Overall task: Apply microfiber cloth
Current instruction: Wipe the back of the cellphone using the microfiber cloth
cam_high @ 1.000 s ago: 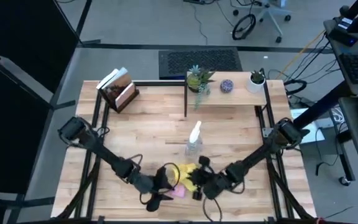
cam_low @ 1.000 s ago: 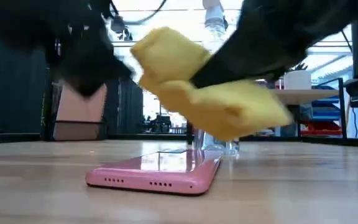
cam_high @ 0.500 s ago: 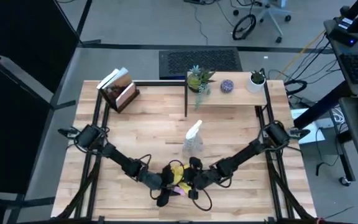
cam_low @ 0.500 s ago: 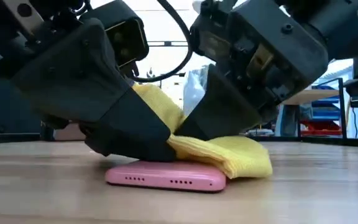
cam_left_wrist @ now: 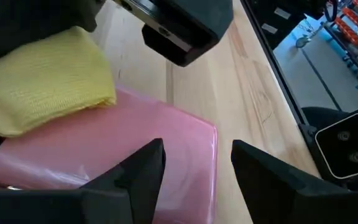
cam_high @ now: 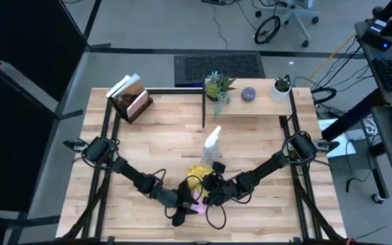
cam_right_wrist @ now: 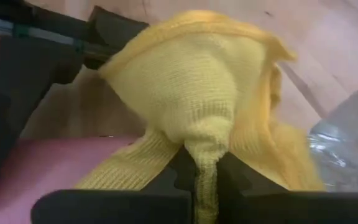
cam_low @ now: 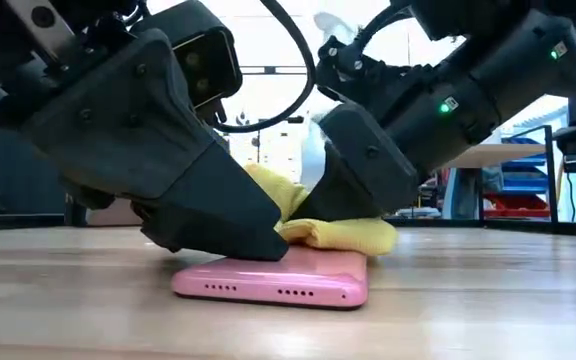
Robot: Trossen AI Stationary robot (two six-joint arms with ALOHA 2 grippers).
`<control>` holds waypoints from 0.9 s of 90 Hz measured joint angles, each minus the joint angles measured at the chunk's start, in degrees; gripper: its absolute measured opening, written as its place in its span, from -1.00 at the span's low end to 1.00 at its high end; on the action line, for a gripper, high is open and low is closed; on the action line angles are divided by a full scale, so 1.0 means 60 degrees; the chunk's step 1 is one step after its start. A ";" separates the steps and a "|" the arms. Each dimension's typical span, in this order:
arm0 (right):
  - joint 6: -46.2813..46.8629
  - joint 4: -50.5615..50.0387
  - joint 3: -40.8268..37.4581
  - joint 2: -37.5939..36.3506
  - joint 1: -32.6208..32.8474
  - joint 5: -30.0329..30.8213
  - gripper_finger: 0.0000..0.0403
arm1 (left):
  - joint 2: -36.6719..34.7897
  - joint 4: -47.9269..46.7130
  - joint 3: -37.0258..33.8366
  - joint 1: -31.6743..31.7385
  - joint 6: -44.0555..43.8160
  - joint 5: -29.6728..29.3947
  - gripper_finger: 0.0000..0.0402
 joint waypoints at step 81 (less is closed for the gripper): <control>0.1495 -0.2007 0.0306 0.0373 0.0591 0.1134 -0.98 | 0.0016 0.0109 -0.0021 -0.0030 0.0302 0.0093 -0.09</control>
